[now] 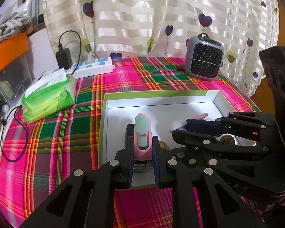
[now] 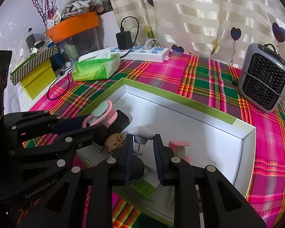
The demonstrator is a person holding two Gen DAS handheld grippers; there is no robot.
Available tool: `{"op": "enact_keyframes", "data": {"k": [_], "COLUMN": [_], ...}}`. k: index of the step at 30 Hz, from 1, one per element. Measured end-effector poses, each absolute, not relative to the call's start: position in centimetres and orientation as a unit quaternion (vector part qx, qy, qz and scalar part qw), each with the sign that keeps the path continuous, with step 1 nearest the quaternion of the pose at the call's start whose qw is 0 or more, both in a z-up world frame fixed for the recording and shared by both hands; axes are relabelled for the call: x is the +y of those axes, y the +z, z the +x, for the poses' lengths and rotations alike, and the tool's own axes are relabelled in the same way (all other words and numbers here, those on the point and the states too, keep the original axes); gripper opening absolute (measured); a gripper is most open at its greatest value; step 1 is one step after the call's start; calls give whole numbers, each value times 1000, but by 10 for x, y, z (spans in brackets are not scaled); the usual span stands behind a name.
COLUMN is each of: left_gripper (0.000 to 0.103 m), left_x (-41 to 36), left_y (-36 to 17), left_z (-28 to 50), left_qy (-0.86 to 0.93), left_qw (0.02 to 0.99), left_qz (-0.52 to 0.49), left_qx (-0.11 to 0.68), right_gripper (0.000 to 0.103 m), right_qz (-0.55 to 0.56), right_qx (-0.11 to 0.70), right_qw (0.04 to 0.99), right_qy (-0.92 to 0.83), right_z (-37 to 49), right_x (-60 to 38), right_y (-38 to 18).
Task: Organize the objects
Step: 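Carry the pink-and-white device with the left tool while the right tool carries the white knob, then release the device into the box with the left tool while the right tool releases the knob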
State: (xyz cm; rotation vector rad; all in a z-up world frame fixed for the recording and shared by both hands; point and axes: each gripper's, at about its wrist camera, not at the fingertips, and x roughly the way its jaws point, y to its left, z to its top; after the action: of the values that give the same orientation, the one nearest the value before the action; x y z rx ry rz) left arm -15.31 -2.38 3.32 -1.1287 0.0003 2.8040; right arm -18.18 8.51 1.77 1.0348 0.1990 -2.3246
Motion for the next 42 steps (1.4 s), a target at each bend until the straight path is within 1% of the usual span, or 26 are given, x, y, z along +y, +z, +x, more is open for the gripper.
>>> {"op": "enact_keyframes", "data": {"k": [18,29,32,37,42], "left_gripper": [16,16,16,20,22], "left_x": [-19,-16,-15,-15,-14], "left_y": [28,31,32,34,37], "left_z": [-156,-153,-151,-149,-145], "left_qy": [923,923,924,925,927], "left_qw": [71,77,75,71,72], "left_qz": [-377,-376,-374,-372,-368], "left_qx": [12,16,17,15,14], "right_gripper": [23,23,25,27,32], "right_qz": [402,397,394,392,387], "right_qx": [90,98,101,98,92], "right_qw": [278,265,261,257,251], "right_qy": [-868,-873,-876,-878,-883], "right_z": [-186,-180,-177,-175,-169], "right_x": [82,86,87,90,97], "right_y": [10,15,16,18,21]}}
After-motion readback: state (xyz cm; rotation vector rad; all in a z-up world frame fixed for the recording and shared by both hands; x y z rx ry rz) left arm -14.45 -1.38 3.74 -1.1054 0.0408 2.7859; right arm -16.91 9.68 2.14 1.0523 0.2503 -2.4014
